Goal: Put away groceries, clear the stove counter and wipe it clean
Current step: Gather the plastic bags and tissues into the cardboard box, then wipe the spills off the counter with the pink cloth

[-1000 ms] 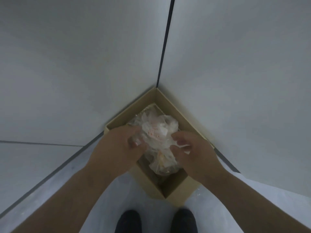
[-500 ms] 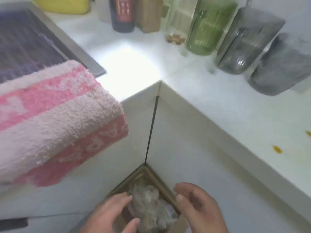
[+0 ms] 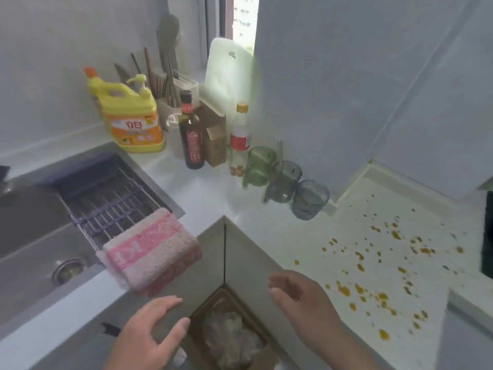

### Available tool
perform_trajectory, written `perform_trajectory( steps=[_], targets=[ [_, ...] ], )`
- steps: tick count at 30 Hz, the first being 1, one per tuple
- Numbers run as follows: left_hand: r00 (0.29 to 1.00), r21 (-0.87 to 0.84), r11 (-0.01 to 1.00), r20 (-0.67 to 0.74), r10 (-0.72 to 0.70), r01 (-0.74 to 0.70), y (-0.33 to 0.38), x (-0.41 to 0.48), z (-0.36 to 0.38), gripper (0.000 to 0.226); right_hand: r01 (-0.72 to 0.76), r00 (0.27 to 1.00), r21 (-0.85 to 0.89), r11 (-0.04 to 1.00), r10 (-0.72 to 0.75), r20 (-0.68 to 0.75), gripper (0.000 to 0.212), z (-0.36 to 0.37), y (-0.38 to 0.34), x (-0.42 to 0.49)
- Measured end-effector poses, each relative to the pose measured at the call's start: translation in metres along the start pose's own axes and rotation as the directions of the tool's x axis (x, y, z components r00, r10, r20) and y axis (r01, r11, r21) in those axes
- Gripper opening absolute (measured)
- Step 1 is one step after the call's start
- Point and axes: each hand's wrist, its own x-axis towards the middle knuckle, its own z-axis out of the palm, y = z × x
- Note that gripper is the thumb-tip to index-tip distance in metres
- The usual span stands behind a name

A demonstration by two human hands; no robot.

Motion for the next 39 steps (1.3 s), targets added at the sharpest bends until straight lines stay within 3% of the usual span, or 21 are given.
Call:
perform_trajectory(
  steps=[9, 15, 17, 23, 34, 39],
  targets=[
    [0.99, -0.017, 0.993, -0.086, -0.116, 0.115, 0.059, -0.033, -0.059, 0.062, 0.141, 0.989, -0.034, 0.989, -0.139, 0.059, 0.012, -0.059, -0.056, -0.029],
    [0.983, 0.015, 0.987, -0.091, -0.161, 0.163, 0.066, -0.032, -0.071, 0.023, 0.201, 0.978, -0.006, 0.98, -0.201, 0.059, 0.015, -0.073, -0.077, -0.026],
    [0.981, 0.026, 0.984, -0.086, -0.172, 0.175, 0.061, -0.028, -0.075, 0.021, 0.207, 0.977, -0.008, 0.978, -0.206, 0.057, 0.014, -0.069, -0.079, -0.024],
    [0.974, -0.015, 0.983, -0.133, -0.181, 0.181, 0.046, -0.008, -0.086, 0.02, 0.219, 0.97, -0.098, 0.971, -0.206, 0.127, 0.013, -0.039, -0.082, -0.01],
    [0.931, -0.14, 0.925, -0.041, -0.363, 0.354, -0.043, 0.056, -0.124, 0.012, 0.131, 0.98, -0.188, 0.973, -0.099, 0.172, 0.015, 0.057, -0.117, 0.06],
    [0.843, -0.283, 0.801, 0.058, -0.534, 0.527, -0.083, 0.088, -0.125, 0.008, 0.108, 0.981, -0.23, 0.967, -0.067, 0.182, 0.013, 0.105, -0.131, 0.101]
  ],
)
